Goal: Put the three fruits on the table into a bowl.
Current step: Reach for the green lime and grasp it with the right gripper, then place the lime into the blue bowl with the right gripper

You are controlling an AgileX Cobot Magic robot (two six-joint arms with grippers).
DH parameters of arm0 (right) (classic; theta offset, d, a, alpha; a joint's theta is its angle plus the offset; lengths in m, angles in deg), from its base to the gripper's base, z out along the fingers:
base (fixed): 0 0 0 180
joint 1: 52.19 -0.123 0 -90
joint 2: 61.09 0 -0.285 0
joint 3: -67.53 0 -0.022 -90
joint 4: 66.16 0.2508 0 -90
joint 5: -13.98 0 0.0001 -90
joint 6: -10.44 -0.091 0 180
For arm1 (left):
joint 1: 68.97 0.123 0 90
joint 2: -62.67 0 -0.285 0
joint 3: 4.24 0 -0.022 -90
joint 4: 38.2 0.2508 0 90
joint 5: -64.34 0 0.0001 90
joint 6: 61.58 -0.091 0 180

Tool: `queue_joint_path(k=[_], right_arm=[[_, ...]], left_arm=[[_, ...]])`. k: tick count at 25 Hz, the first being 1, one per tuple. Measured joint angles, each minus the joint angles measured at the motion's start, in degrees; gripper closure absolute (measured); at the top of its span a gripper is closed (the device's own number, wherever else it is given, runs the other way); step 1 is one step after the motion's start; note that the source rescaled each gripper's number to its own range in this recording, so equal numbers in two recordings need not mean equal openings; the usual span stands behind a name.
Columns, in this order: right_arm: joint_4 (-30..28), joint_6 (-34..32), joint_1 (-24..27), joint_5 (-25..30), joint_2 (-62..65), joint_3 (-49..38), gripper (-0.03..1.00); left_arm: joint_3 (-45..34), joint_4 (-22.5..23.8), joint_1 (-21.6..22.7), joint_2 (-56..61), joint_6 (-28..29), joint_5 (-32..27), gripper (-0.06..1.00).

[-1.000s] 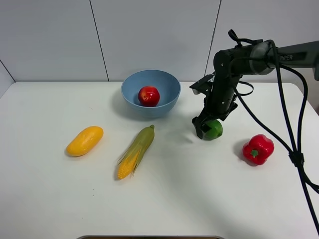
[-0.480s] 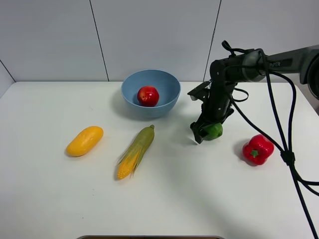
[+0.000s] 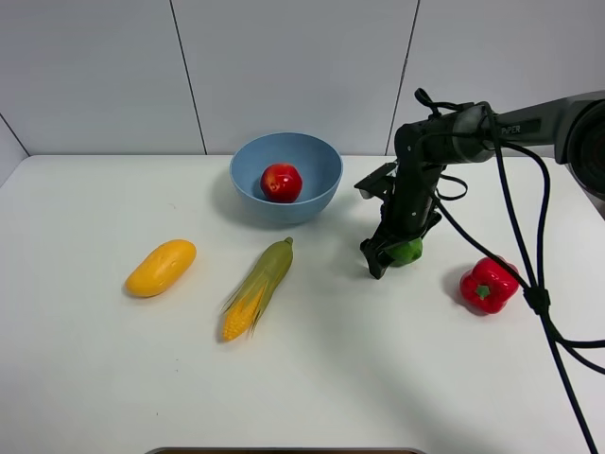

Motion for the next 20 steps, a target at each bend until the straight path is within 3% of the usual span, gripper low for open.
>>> queue_joint_path(k=[8,9,11,14,20], right_arm=[[0.00,0.15,0.00,0.00,0.00,0.00,0.00],[0.00,0.15,0.00,0.00,0.00,0.00,0.06],[0.00,0.15,0.00,-0.02,0.00,0.00,0.28],[0.00,0.15,0.00,-0.08,0.00,0.00,0.97],[0.00,0.15,0.00,-0.26,0.00,0.00,0.95]], left_arm=[[0.00,0.00,0.00,0.00,0.00,0.00,-0.06],[0.00,0.00,0.00,0.00,0.00,0.00,-0.06],[0.00,0.00,0.00,0.00,0.00,0.00,-0.06],[0.00,0.00,0.00,0.00,0.00,0.00,-0.06],[0.00,0.00,0.00,0.00,0.00,0.00,-0.06]])
